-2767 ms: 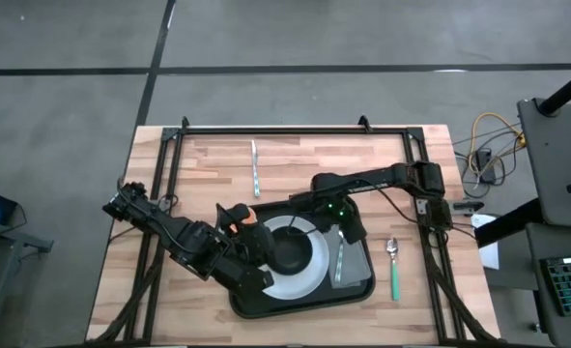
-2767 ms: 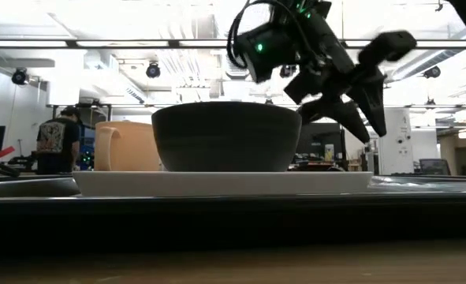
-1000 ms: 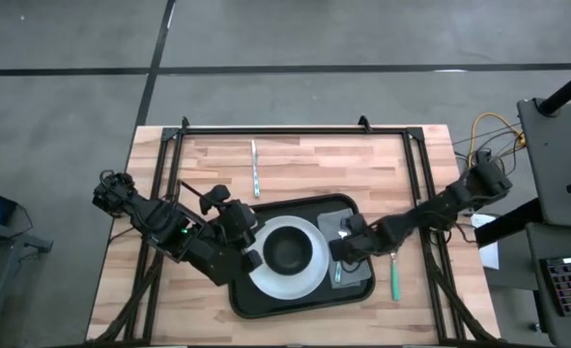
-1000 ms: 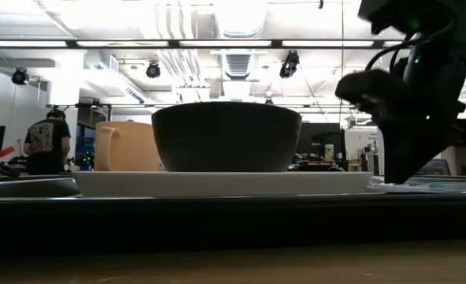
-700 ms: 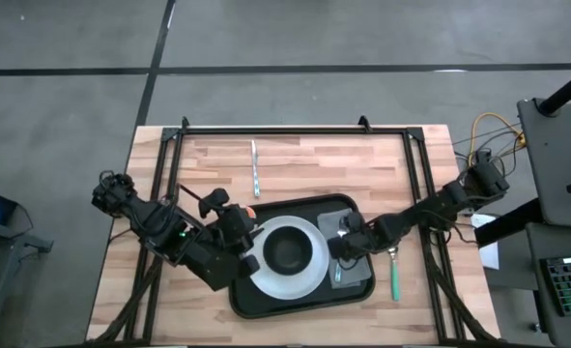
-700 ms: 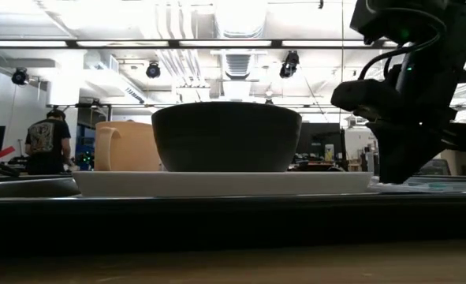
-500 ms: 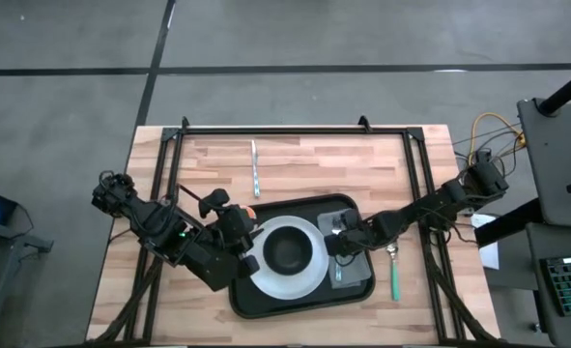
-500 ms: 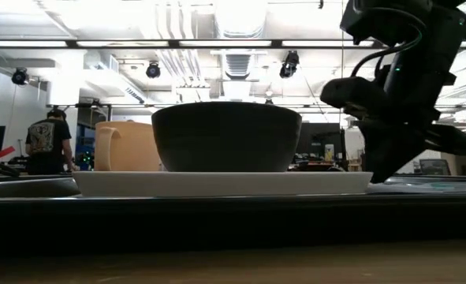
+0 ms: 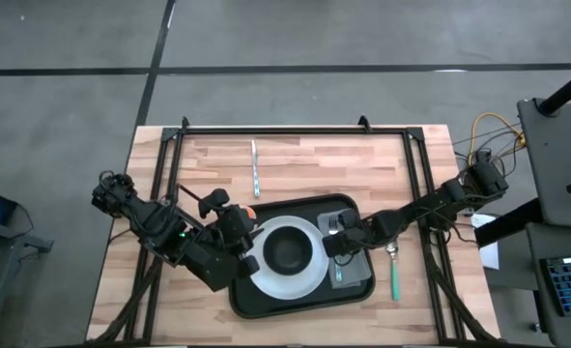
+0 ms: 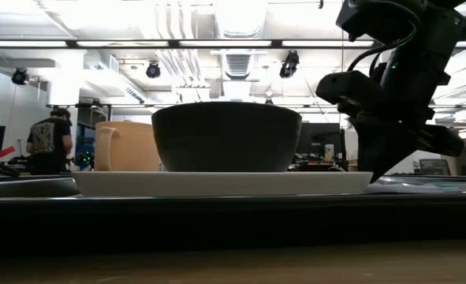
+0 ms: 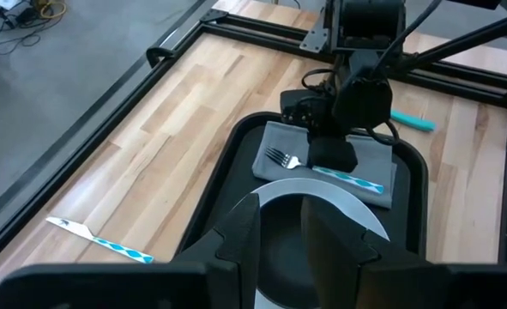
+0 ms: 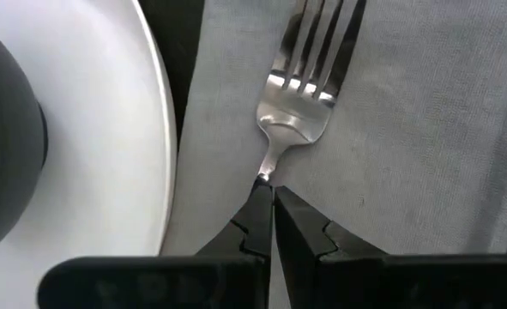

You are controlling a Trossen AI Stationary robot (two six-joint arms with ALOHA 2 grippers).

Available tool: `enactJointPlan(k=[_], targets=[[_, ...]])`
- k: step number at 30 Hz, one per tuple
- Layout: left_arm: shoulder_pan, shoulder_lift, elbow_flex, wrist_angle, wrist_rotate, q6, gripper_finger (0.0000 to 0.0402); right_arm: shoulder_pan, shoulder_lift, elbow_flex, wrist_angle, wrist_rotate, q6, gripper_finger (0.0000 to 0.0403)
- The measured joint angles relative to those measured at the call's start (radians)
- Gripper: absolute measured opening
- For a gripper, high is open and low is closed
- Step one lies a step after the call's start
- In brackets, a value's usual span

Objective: Set up tray
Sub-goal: Put the blue fork on top of the gray napkin, then put the blue butter knife on the gray napkin to the right side of the blue fork

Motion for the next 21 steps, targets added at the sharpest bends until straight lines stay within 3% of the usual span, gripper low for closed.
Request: enactJointPlan(k=[15,21], targets=[[0.001,0.0,0.0,-0.017,-0.006,0.008,0.007,-0.013,-0.006,0.003,-0.001,-0.01,-0.031,0.0009],[0.002,0.0,0.0,-0.034,-0.034,0.008,0.007,-0.083,-0.048,0.116,0.039,0.0,-0.32,0.0009]])
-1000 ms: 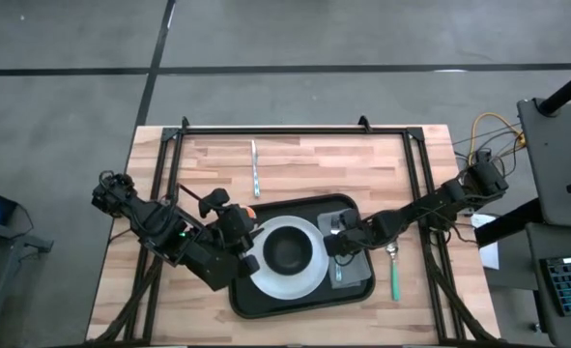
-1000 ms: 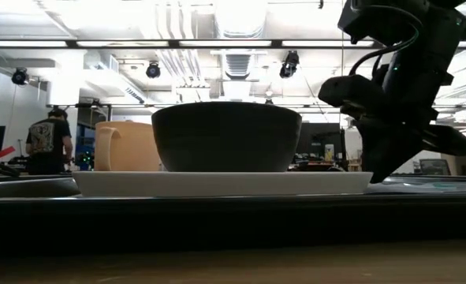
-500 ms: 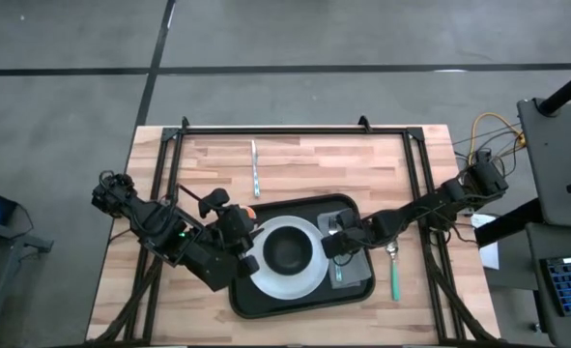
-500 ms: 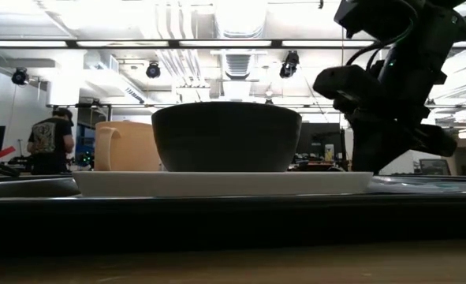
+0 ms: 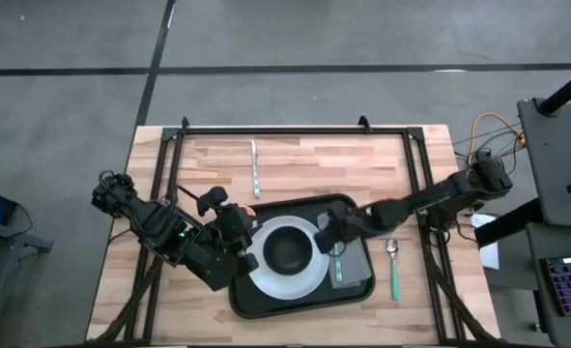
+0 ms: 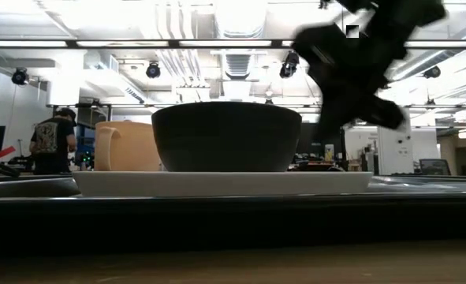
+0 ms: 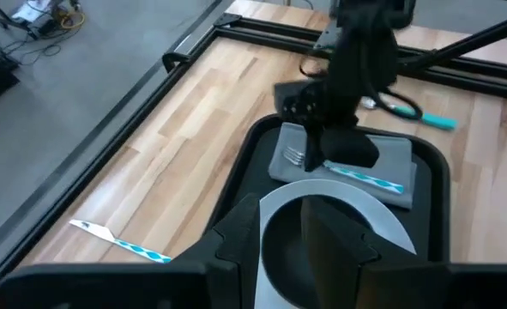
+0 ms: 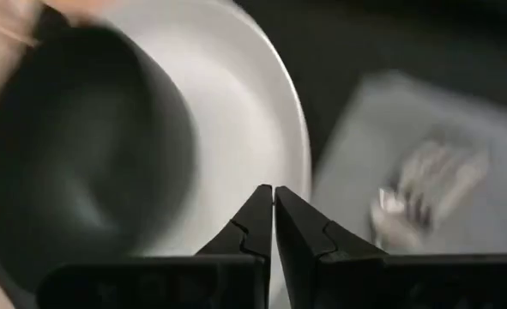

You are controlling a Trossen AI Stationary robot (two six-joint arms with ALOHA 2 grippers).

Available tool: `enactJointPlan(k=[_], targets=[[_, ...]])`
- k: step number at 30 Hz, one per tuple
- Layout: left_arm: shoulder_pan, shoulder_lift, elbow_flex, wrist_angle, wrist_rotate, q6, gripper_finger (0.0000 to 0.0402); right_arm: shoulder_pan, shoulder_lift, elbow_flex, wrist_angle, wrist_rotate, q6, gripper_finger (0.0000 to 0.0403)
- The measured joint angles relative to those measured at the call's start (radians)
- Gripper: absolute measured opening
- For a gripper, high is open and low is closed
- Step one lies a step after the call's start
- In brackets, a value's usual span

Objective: Set up tray
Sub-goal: Put the blue butter knife on the gray napkin to the right side of the blue fork

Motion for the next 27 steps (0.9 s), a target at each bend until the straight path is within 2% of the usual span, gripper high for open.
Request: enactJointPlan(k=[5,9,12,14,16,18,23,27], targets=[[0.001,0.0,0.0,-0.006,-0.049,-0.005,0.007,-0.108,0.011,0.164,-0.004,0.068,-0.178,0.0014],[0.008,0.0,0.0,-0.008,-0.185,-0.108,0.007,-0.208,0.086,0.319,0.002,0.133,-0.271,0.0044],[0.027,0.0,0.0,-0.081,-0.281,-0.171,0.007,-0.282,0.184,0.439,-0.014,0.07,-0.366,0.0075],[0.058,-0.001,-0.016,-0.154,-0.288,-0.214,0.007,-0.322,0.243,0.521,-0.099,0.019,-0.38,0.0093],[0.104,-0.034,-0.09,-0.13,-0.28,-0.161,0.007,-0.345,0.277,0.583,-0.232,0.014,-0.373,0.0109],[0.147,-0.067,-0.179,-0.144,-0.266,-0.175,0.007,-0.346,0.284,0.626,-0.297,0.082,-0.383,0.0122],[0.313,-0.217,-0.47,-0.13,-0.182,-0.42,0.007,-0.312,0.212,0.661,-0.509,0.329,-0.318,0.0149],[0.438,-0.344,-0.705,-0.024,-0.173,-0.489,0.007,-0.302,0.132,0.657,-0.599,0.349,-0.325,0.0166]])
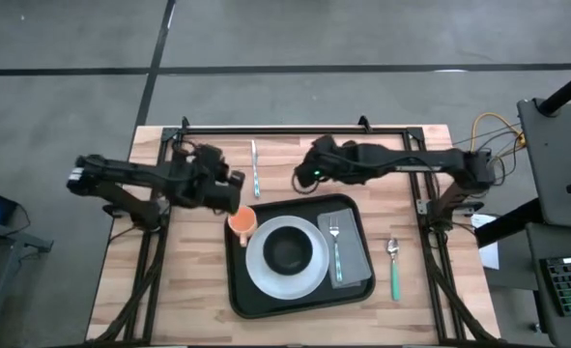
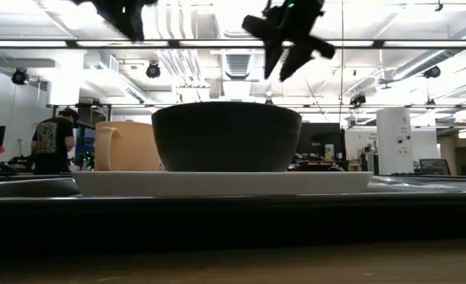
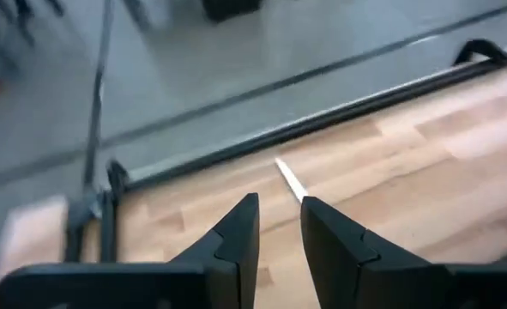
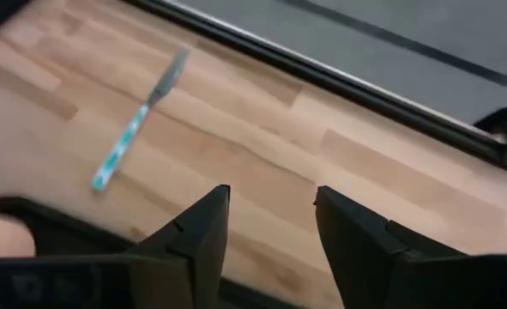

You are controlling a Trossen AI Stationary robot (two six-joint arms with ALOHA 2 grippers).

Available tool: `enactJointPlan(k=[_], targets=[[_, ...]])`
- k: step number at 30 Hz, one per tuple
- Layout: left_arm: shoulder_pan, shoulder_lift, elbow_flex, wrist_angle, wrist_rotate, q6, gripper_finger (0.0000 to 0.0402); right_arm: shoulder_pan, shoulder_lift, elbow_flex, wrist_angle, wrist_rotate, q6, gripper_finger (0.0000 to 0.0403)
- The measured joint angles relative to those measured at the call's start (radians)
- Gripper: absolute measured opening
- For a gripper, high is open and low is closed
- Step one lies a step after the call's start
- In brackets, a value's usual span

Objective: Set up tray
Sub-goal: Put the blue butter knife on the gray napkin to the right side of the blue fork

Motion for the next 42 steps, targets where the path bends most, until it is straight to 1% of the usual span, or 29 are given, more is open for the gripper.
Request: enactJointPlan(k=[2,5,7,8,9,11,15,18,21,24,27,30,32,36,42], targets=[[0.068,-0.051,-0.114,0.136,0.082,0.043,0.007,0.015,-0.033,-0.002,-0.034,-0.009,-0.006,0.0171],[0.19,-0.115,-0.269,0.433,0.279,0.208,0.007,0.041,-0.076,-0.005,-0.075,-0.019,-0.003,0.0176],[0.265,-0.133,-0.353,0.645,0.413,0.308,0.007,0.052,-0.104,-0.005,-0.067,-0.019,-0.009,0.0176],[0.306,-0.135,-0.389,0.748,0.46,0.344,0.007,0.058,-0.114,-0.005,-0.064,-0.018,-0.018,0.0175],[0.343,-0.135,-0.418,0.818,0.488,0.371,0.007,0.064,-0.121,-0.003,-0.06,-0.014,-0.027,0.0175],[0.405,-0.116,-0.449,0.879,0.503,0.385,0.007,0.076,-0.134,-0.003,-0.06,-0.015,-0.041,0.0176],[0.519,-0.057,-0.449,0.892,0.499,0.41,0.007,0.105,-0.152,-0.003,-0.061,-0.019,-0.034,0.0175],[0.56,0.016,-0.408,0.899,0.51,0.426,0.007,0.124,-0.152,-0.003,-0.062,-0.017,-0.024,0.0176],[0.565,0.097,-0.331,0.912,0.54,0.488,0.007,0.138,-0.149,-0.003,-0.065,-0.018,-0.025,0.0175],[0.562,0.192,-0.237,0.89,0.57,0.533,0.0077,0.141,-0.146,-0.003,-0.065,-0.018,-0.021,0.0175],[0.56,0.292,-0.14,0.803,0.578,0.541,0.0094,0.139,-0.144,-0.003,-0.066,-0.018,-0.02,0.0175],[0.561,0.387,-0.065,0.659,0.578,0.483,0.0118,0.142,-0.148,-0.003,-0.067,-0.018,-0.025,0.0175],[0.561,0.432,-0.028,0.591,0.578,0.443,0.0134,0.143,-0.15,-0.003,-0.067,-0.018,-0.038,0.0173],[0.556,0.46,-0.009,0.592,0.575,0.37,0.0158,0.148,-0.156,-0.003,-0.069,-0.018,-0.059,0.0168],[0.556,0.476,-0.051,0.62,0.57,0.235,0.0164,0.161,-0.163,-0.003,-0.069,-0.029,-0.085,0.0158]])
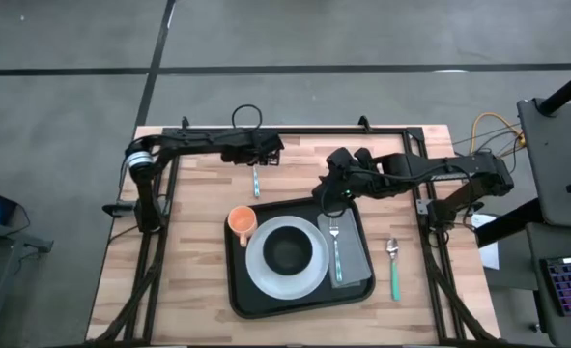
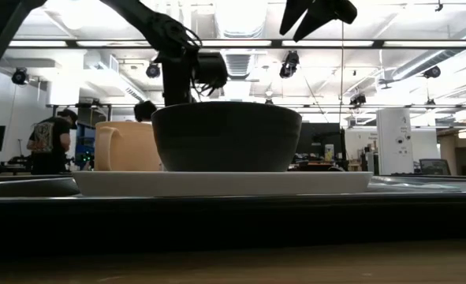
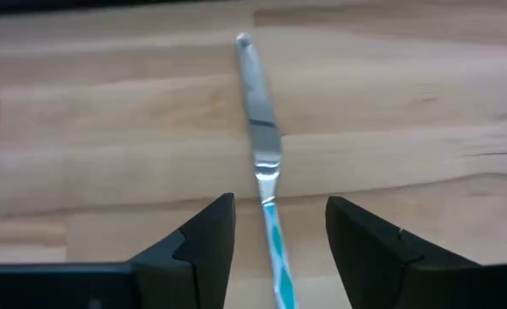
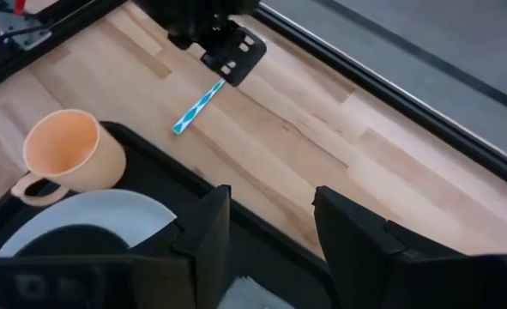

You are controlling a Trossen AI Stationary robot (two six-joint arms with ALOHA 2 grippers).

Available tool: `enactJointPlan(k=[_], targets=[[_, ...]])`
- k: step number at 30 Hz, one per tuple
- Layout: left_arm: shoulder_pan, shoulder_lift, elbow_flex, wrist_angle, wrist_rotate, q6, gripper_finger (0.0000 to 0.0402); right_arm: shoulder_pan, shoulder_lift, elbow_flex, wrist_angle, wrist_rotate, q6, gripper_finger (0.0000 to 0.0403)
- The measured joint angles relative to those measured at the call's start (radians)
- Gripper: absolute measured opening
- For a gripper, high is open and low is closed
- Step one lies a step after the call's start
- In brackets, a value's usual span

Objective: Set up tray
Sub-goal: Put the blue butter knife on the gray napkin to the right side of the blue fork

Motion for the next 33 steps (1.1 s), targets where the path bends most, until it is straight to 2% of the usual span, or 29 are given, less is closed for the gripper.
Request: enactJointPlan(k=[8,15,22,33], targets=[[-0.027,0.015,-0.061,0.071,0.02,-0.072,0.0164,0.011,-0.013,0.0,0.002,-0.005,-0.02,0.0141],[-0.051,0.016,-0.166,0.142,0.058,-0.148,0.0164,0.011,-0.029,0.0,0.004,-0.005,-0.026,0.0132],[-0.061,0.015,-0.25,0.292,0.086,-0.194,0.0164,0.011,-0.032,0.0,0.007,-0.005,-0.03,0.0128],[-0.062,0.025,-0.262,0.322,0.081,-0.21,0.0164,0.016,-0.038,0.0,0.051,-0.008,-0.029,0.0118]])
